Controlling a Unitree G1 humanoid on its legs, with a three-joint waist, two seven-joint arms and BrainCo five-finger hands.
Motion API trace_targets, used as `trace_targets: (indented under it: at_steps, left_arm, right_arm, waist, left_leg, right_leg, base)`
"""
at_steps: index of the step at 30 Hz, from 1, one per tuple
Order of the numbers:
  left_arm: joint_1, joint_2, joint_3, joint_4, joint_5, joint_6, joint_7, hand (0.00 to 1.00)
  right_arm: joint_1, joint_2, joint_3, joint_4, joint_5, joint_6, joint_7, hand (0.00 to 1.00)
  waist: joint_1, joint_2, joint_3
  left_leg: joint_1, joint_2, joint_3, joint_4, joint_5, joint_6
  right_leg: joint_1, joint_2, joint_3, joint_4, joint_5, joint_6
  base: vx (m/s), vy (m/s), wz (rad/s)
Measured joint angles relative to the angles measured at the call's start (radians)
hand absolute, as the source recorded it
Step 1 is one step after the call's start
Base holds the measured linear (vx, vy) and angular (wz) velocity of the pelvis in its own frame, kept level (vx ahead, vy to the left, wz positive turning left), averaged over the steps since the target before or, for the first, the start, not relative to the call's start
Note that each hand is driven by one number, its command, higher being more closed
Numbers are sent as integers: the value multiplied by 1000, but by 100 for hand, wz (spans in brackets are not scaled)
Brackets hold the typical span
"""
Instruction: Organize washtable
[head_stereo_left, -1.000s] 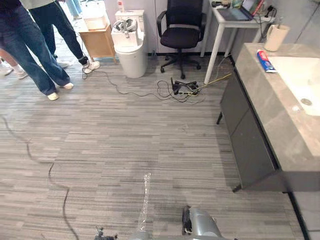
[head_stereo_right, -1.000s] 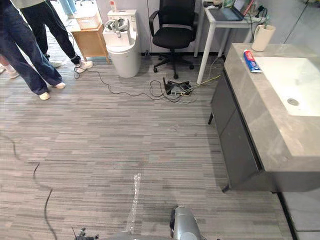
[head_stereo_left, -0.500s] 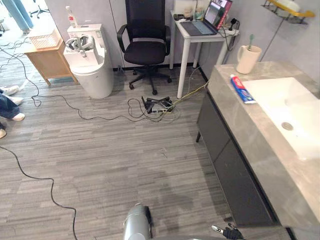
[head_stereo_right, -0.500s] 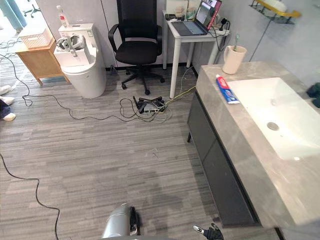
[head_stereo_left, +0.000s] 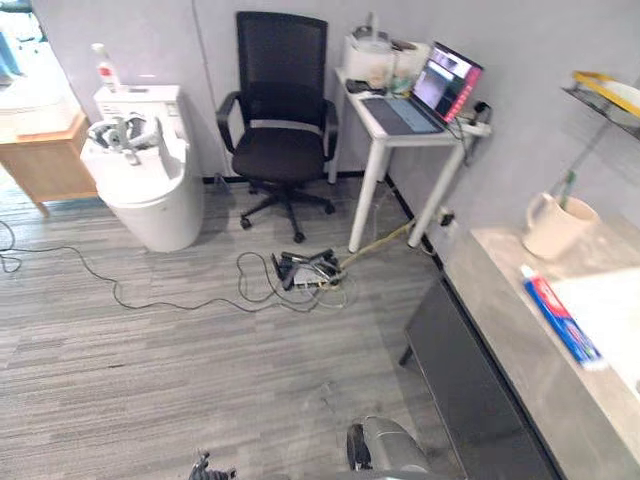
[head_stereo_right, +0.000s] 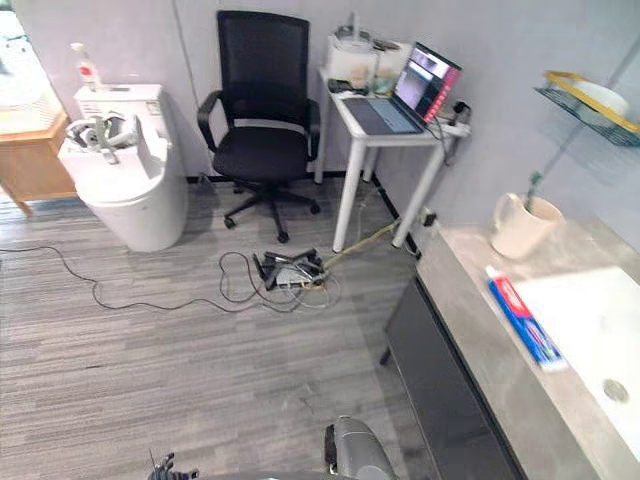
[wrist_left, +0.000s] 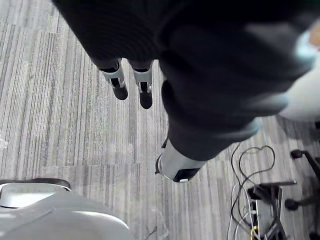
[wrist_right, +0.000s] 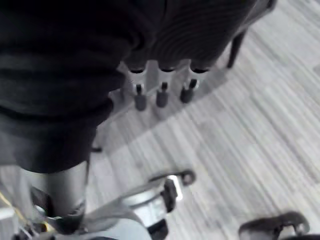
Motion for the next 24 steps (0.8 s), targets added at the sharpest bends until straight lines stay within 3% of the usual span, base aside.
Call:
trace_targets:
  at_steps: [1, 2, 3, 4, 5, 6, 9, 10, 12, 14, 15, 16, 18, 19, 20, 23, 24]
  left_arm:
    - [6, 0, 13, -4, 4, 0, 1, 0]
    - [7, -20, 23, -3, 5, 4, 0, 0]
    - [18, -45, 31, -3, 6, 4, -1, 0]
    - [40, -69, 48, -3, 6, 7, -3, 0]
    - [59, -78, 56, -3, 6, 12, -12, 0]
    - [60, -76, 56, -3, 7, 12, -18, 0]
    - [54, -52, 36, -8, 7, 11, -20, 0]
    - [47, -50, 35, -9, 7, 10, -20, 0]
    - [36, -52, 37, -10, 6, 9, -19, 0]
    - [37, -66, 37, -10, 0, 7, -12, 0]
    - [36, -70, 37, -6, 0, 8, -12, 0]
    - [30, -54, 40, 1, 0, 10, -15, 0]
    - [6, -35, 43, -2, 0, 10, -7, 0]
    - [-14, -24, 47, -6, 0, 11, 3, 0]
    - [-25, -16, 47, -5, 0, 15, 2, 0]
    - [-83, -23, 41, -13, -4, 14, 3, 0]
    - [-92, -26, 33, -14, -4, 13, -3, 0]
  right_arm:
    - [20, 3, 10, 7, -3, 6, 2, 0]
    - [20, -20, 8, 10, -4, 9, 4, 0]
    - [16, -48, 9, 7, -4, 17, 3, 0]
    - [17, -76, 8, -8, -5, 20, 4, 0]
    - [12, -80, 9, -13, -7, 21, 3, 0]
    - [7, -72, 9, -7, -7, 25, -1, 0]
    - [-7, -61, 29, -3, -6, 28, -4, 0]
    - [-12, -60, 31, -3, -5, 28, -6, 0]
    - [-32, -66, 49, -2, -7, 29, -19, 0]
    - [-37, -86, 67, 25, -27, 33, -21, 0]
    - [-37, -90, 67, 22, -29, 30, -21, 0]
    - [-32, -76, 69, 20, -34, 29, -19, 0]
    - [-26, -57, 69, 14, -36, 30, -18, 0]
    - [-29, -46, 64, 12, -29, 30, -20, 0]
    - [-27, -40, 62, 9, -22, 30, -18, 0]
    - [-1, -38, -4, -5, 14, 27, -19, 0]
    - [2, -35, -19, -5, 20, 28, -20, 0]
  waist:
    - [-1, -6, -12]
    - [6, 23, -14]
    - [13, 63, -20]
    - [29, 84, -21]
    - [39, 96, -24]
    - [39, 90, -24]
    - [51, 51, -20]
    - [55, 45, -21]
    - [62, 41, -22]
    - [83, 59, -31]
    - [77, 72, -36]
    - [63, 67, -45]
    - [60, 39, -56]
    - [54, 19, -61]
    - [53, 16, -60]
    - [37, 21, -61]
    - [26, 21, -61]
  left_leg:
    - [-54, 4, -2, 164, 2, -5]
    - [-93, 37, -11, 272, 17, -9]
    - [-163, 83, -28, 438, 92, -13]
    - [-236, 126, -36, 608, 235, -2]
    - [-304, 177, -42, 734, 223, 9]
    - [-328, 190, -43, 748, 214, 9]
    - [-367, 219, -34, 615, 140, -19]
    - [-367, 224, -50, 487, 108, -19]
    - [-363, 198, -128, 279, 81, -36]
    - [-320, 194, -232, 65, 107, -96]
    - [-311, 207, -226, 32, 120, -108]
    - [-294, 204, -171, 42, 96, -112]
    - [-278, 209, -37, 45, 67, -79]
    - [-266, 212, 56, 51, 58, -66]
    - [-253, 217, 100, 51, 55, -61]
    - [-127, 230, 350, 12, 45, -42]
    - [-103, 233, 411, 9, 41, -34]
  right_leg:
    - [16, -8, -7, 9, 9, -29]
    - [28, 14, -26, 24, -7, -35]
    - [60, 40, -31, 13, -42, -42]
    - [95, 80, -23, 2, -69, -64]
    - [138, 115, -16, -18, -93, -80]
    - [158, 123, -8, -31, -98, -82]
    - [247, 124, 47, -110, -101, -84]
    - [276, 127, 79, -137, -102, -82]
    - [289, 134, 154, -155, -109, -69]
    - [268, 168, 278, -136, -132, -29]
    - [263, 179, 305, -127, -141, -16]
    - [252, 177, 375, -112, -160, 13]
    - [211, 144, 421, -120, -142, 22]
    - [158, 107, 368, -102, -114, 28]
    - [143, 90, 318, -96, -98, 22]
    - [119, -64, -156, 97, -137, -50]
    - [134, -102, -261, 126, -157, -66]
  base:
    - [635, -177, 71]
    - [501, -166, 39]
    - [578, -116, -23]
    - [681, -102, -50]
    - [672, -91, -55]
    - [522, -104, -42]
    - [434, -81, -44]
    - [309, 60, -71]
    - [245, 166, -107]
    - [182, 360, -173]
    - [139, 354, -169]
    - [120, 289, -132]
    - [79, 361, -193]
    - [-6, 301, -208]
    - [-21, 251, -217]
    - [-28, 152, -193]
    - [-86, 65, -176]
